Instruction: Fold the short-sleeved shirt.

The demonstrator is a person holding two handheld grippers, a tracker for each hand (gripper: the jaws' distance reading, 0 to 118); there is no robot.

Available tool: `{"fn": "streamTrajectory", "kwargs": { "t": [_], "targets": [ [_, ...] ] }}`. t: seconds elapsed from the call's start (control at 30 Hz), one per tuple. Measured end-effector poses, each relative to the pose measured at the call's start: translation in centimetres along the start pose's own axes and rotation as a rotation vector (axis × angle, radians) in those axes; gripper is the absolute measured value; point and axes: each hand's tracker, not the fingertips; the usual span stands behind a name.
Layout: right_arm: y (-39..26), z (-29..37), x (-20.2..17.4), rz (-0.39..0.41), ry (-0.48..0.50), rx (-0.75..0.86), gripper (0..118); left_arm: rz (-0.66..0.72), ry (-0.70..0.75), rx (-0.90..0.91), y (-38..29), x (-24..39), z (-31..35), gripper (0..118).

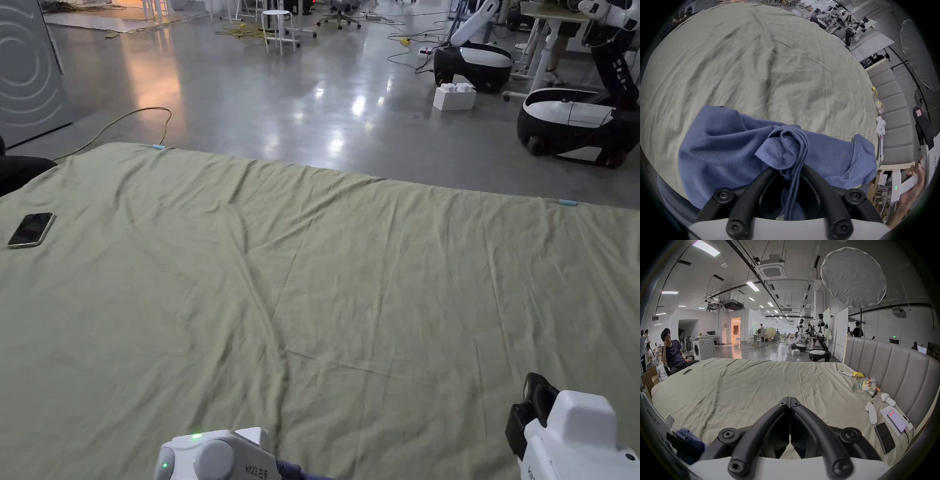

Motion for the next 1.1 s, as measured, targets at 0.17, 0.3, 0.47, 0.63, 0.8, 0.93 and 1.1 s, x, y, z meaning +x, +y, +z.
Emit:
{"fn": "streamTrajectory", "kwargs": {
  "t": [0.17,0.3,0.47,0.63,0.8,0.93,1.1],
  "targets": [
    [-0.2,0.1,0.0,-0.001,-0.001,-0.008,1,-0.025,-0.018,-0.003,0.5,0.7,0.1,10],
    [-0.3,0.1,-0.1,-0.005,0.000,-0.011,1,-0.017,-0.004,-0.004,0.6,1.0,-0.4,10],
    [-0.3,0.1,-0.2,-0.005,0.004,-0.011,1,-0.013,-0.042,-0.007,0.6,1.3,0.0,10],
    [-0.1,0.3,-0.2,-0.002,0.009,-0.009,1,0.021,-0.171,-0.010,0.7,0.6,1.4,57],
    [0.0,0.5,0.0,-0.004,0.016,-0.014,1,0.003,-0.218,0.045,1.0,-0.2,4.7,62],
    [0.1,0.7,0.2,-0.010,0.014,-0.013,1,0.033,-0.267,0.110,1.0,-1.2,5.9,60],
    [0.1,0.8,0.4,-0.012,0.010,-0.013,1,0.015,-0.128,0.134,0.5,-1.0,4.7,23]
  ]
}}
